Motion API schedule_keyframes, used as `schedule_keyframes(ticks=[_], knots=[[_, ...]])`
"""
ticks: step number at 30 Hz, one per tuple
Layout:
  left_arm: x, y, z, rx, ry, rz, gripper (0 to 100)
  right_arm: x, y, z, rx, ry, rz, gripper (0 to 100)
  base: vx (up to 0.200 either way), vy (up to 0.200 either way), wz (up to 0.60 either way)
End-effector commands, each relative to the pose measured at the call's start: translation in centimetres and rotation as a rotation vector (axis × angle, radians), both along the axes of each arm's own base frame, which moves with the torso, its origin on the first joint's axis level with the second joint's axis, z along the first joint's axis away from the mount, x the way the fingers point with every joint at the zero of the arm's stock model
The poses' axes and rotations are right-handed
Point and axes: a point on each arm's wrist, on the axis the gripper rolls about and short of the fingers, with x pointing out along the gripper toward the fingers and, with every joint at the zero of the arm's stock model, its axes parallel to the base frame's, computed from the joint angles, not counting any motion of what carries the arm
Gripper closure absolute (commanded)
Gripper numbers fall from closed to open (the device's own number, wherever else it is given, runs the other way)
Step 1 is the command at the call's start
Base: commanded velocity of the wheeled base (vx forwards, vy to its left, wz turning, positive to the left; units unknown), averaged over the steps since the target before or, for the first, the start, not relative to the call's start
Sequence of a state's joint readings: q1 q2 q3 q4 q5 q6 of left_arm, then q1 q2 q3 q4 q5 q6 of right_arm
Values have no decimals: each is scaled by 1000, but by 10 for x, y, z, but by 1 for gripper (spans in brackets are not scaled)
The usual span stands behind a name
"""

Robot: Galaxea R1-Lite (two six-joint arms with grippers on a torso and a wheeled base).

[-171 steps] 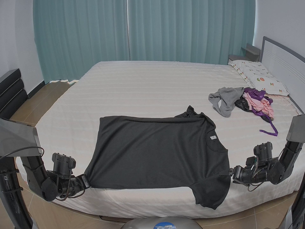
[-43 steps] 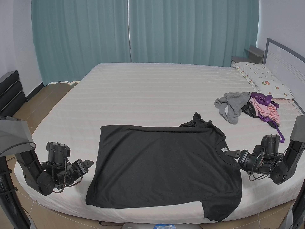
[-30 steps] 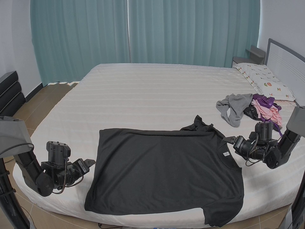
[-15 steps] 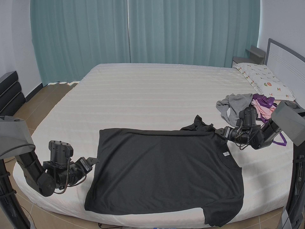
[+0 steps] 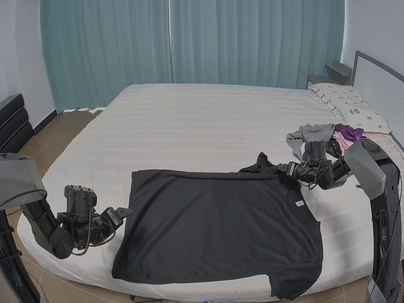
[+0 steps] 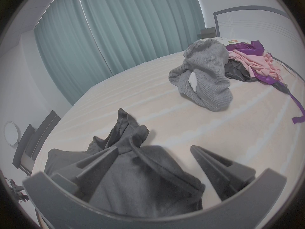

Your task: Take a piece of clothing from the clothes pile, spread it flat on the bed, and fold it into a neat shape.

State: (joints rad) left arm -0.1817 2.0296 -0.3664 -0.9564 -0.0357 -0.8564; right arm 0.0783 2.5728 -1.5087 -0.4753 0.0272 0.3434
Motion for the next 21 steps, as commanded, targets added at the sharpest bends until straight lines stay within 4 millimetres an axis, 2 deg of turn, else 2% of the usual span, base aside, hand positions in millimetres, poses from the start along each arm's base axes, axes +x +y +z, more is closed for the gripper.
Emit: schedule_keyframes(ticks=[1,7,16,21], knots=[[1,0,-1,-1,4,1,0,16,1,-24,4,8,-2,100,0,0,0],[2,1,-4,1,11,5,0,23,-5,-24,27,-11,-29,100,0,0,0],[2,1,-4,7,5,11,0,30,-23,-8,147,-59,-135,100,0,0,0],[14,10,2,4,-31,49,0,30,-29,-5,176,-65,-163,100,0,0,0]])
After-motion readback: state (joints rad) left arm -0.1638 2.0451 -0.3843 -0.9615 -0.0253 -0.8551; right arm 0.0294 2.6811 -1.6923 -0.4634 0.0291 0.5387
